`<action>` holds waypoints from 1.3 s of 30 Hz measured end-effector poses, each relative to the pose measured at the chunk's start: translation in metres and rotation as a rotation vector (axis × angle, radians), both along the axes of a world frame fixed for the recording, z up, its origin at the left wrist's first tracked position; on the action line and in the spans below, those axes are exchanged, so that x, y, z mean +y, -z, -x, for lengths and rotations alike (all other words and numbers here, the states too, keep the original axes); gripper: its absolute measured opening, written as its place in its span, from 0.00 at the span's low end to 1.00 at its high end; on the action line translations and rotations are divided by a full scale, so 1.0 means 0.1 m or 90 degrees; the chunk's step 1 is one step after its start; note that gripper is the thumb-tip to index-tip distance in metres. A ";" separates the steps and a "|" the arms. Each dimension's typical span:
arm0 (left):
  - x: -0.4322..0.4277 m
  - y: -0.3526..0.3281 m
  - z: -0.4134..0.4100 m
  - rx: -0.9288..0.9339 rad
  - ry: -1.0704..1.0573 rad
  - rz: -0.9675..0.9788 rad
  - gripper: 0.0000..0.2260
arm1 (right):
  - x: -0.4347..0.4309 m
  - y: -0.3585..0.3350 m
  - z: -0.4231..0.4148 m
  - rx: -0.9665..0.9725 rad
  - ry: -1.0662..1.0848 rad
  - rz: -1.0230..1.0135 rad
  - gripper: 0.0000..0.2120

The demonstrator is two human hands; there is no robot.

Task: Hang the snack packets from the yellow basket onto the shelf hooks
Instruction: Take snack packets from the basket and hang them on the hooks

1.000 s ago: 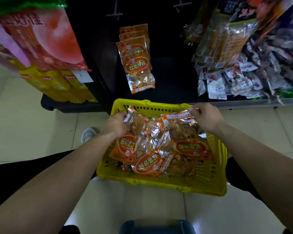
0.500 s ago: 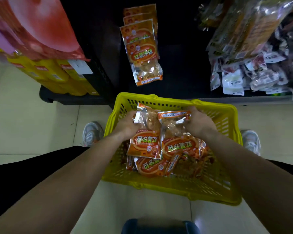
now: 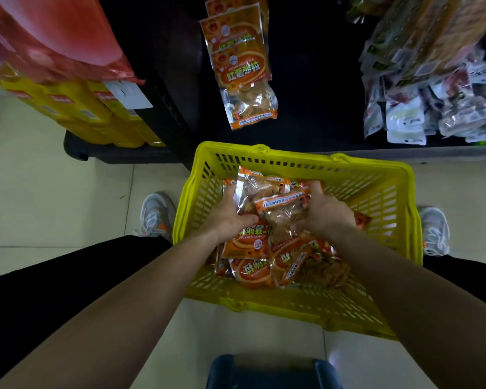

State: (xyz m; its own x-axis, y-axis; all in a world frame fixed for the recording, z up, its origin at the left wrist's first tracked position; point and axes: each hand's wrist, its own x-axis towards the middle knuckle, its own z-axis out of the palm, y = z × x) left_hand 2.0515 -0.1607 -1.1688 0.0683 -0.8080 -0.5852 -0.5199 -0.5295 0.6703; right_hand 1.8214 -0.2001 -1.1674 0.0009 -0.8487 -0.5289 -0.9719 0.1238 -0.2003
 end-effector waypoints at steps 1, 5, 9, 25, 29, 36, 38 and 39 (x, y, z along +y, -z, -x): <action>0.00 0.00 -0.01 0.000 -0.008 0.000 0.37 | -0.02 0.00 -0.01 -0.005 0.019 0.018 0.45; 0.00 -0.03 -0.02 -0.005 -0.013 -0.019 0.40 | -0.07 0.01 -0.08 0.023 0.041 0.055 0.46; -0.02 -0.01 0.04 -0.038 -0.011 -0.012 0.42 | -0.09 0.00 -0.13 0.100 -0.007 0.076 0.47; -0.13 -0.16 0.10 -0.119 0.067 0.116 0.36 | -0.13 -0.29 -0.29 -0.012 -0.292 0.268 0.52; -0.18 -0.38 0.11 -0.133 0.132 0.126 0.22 | -0.22 -0.48 -0.35 -0.014 -0.413 0.259 0.53; -0.03 -0.51 0.09 -0.108 0.216 0.074 0.09 | -0.23 -0.49 -0.27 0.045 -0.426 0.067 0.14; 0.01 -0.52 0.09 -0.123 0.231 0.082 0.08 | -0.18 -0.44 -0.29 0.030 -0.411 0.074 0.07; 0.01 -0.53 0.07 -0.137 0.241 0.087 0.09 | -0.16 -0.41 -0.30 0.027 -0.411 0.085 0.05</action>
State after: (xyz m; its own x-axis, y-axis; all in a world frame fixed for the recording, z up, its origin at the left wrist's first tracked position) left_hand 2.0446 -0.1598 -1.1162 -0.1381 -0.8684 -0.4763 -0.7949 -0.1897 0.5763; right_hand 1.8509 -0.2165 -1.1264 0.5135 -0.7429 -0.4295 -0.8497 -0.5101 -0.1335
